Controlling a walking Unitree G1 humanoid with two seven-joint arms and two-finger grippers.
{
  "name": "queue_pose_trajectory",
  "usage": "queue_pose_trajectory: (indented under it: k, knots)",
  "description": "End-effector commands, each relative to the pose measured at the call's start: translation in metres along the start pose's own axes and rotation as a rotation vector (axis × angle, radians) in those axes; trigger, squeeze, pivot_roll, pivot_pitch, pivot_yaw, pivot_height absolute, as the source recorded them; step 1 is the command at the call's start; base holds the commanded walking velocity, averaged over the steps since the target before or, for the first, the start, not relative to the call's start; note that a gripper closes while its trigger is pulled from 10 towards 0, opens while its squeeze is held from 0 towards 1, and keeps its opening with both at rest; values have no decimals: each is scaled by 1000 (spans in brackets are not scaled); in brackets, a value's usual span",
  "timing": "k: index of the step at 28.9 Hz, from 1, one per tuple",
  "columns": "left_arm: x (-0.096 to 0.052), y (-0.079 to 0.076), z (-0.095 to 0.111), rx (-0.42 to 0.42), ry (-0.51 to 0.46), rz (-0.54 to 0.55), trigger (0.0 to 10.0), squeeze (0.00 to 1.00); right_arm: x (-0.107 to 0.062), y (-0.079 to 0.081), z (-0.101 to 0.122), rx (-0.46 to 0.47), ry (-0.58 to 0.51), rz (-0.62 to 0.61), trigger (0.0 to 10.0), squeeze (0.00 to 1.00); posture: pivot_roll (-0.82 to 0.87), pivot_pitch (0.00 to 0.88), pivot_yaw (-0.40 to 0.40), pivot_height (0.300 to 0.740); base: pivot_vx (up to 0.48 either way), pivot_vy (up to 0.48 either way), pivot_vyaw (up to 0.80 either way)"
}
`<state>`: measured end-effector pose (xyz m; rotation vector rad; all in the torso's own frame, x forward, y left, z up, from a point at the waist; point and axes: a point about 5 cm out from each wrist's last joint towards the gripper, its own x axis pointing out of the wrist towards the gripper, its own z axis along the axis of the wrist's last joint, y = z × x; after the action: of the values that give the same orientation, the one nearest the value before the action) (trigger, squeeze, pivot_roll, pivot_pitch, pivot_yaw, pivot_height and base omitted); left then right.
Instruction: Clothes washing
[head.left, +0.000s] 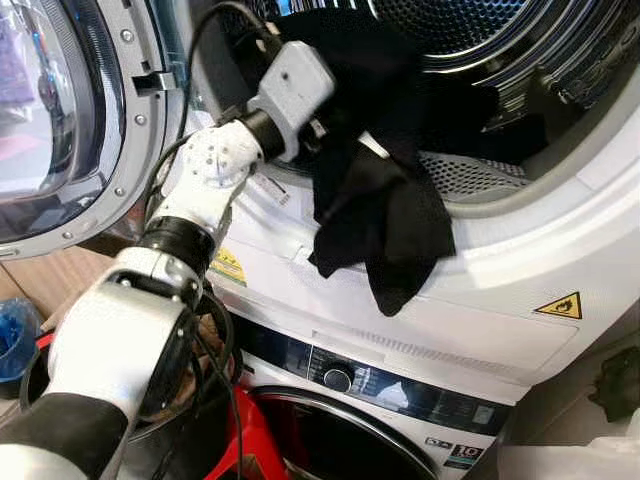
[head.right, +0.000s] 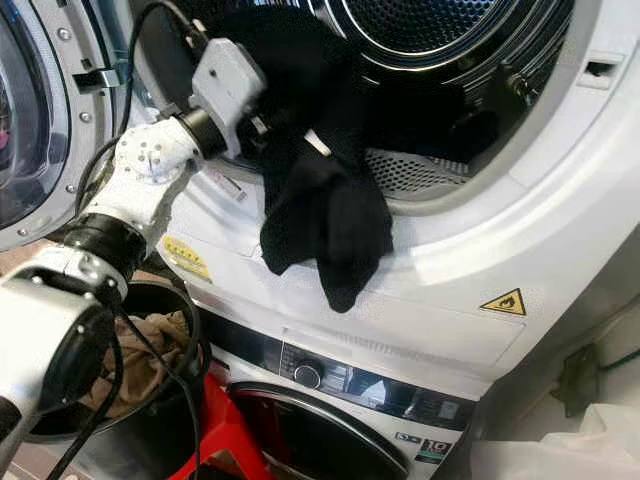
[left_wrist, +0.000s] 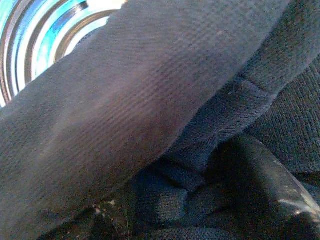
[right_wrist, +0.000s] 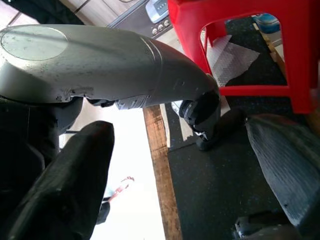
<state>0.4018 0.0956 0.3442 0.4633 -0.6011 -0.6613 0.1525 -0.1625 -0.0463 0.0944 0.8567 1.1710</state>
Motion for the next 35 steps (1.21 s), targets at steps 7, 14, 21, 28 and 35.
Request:
queue_pose_trajectory:
  k: [7,14,21,28,35]
  knots:
    - [3,-21,-11,-27,114,-259,10000,0,0,-6,5,-10,-33,-29,10000,0,-31,0,44,740,0,0,0]
    - [-2,-34,-19,91,229,-504,10000,0,0,-7,2,-3,-39,-41,10000,0,-50,0,52,740,0,0,0]
    - [0,-52,-24,211,258,-609,10000,0,0,-7,0,12,-51,-61,10000,0,-59,0,58,740,0,0,0]
    - [7,-45,-15,-6,159,-464,10000,0,-1,-11,3,15,-83,-119,10000,0,-68,3,59,740,0,0,0]
    - [21,-28,13,56,8,-283,10000,0,-2,-15,9,-10,-109,-166,10000,0,-69,12,57,740,0,0,0]
